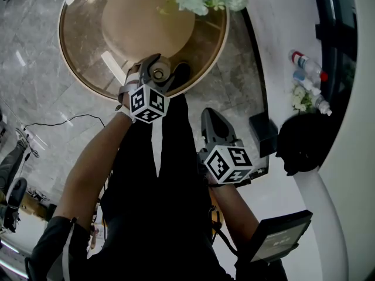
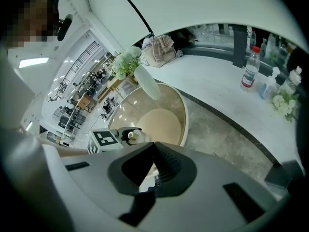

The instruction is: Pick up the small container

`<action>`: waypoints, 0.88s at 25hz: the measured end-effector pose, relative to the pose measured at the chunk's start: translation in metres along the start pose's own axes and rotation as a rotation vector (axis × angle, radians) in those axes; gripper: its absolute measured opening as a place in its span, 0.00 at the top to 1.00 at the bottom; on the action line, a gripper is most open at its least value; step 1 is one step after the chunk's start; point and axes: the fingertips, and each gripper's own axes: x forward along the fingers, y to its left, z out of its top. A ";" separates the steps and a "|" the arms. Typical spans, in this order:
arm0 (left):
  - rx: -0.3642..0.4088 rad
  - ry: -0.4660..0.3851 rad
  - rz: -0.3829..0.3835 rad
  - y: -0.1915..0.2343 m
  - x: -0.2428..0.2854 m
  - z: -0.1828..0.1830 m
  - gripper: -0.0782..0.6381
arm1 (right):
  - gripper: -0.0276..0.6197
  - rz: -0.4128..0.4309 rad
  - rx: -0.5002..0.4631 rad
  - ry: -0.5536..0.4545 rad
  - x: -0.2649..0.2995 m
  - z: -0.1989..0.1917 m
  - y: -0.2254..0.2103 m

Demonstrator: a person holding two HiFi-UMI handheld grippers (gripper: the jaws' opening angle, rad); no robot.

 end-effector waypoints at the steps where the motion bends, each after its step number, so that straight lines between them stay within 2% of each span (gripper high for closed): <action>1: -0.015 0.000 0.001 0.001 0.000 -0.001 0.43 | 0.95 -0.001 0.000 -0.001 0.000 0.000 -0.001; 6: -0.053 -0.007 0.009 0.004 -0.006 0.000 0.43 | 0.95 0.000 0.001 -0.005 -0.001 0.000 0.000; 16: -0.075 -0.040 0.006 0.001 -0.035 0.024 0.43 | 0.95 0.026 -0.009 -0.032 -0.008 0.013 0.017; 22: -0.103 -0.069 0.007 -0.003 -0.072 0.046 0.43 | 0.95 0.036 -0.099 -0.069 -0.028 0.033 0.038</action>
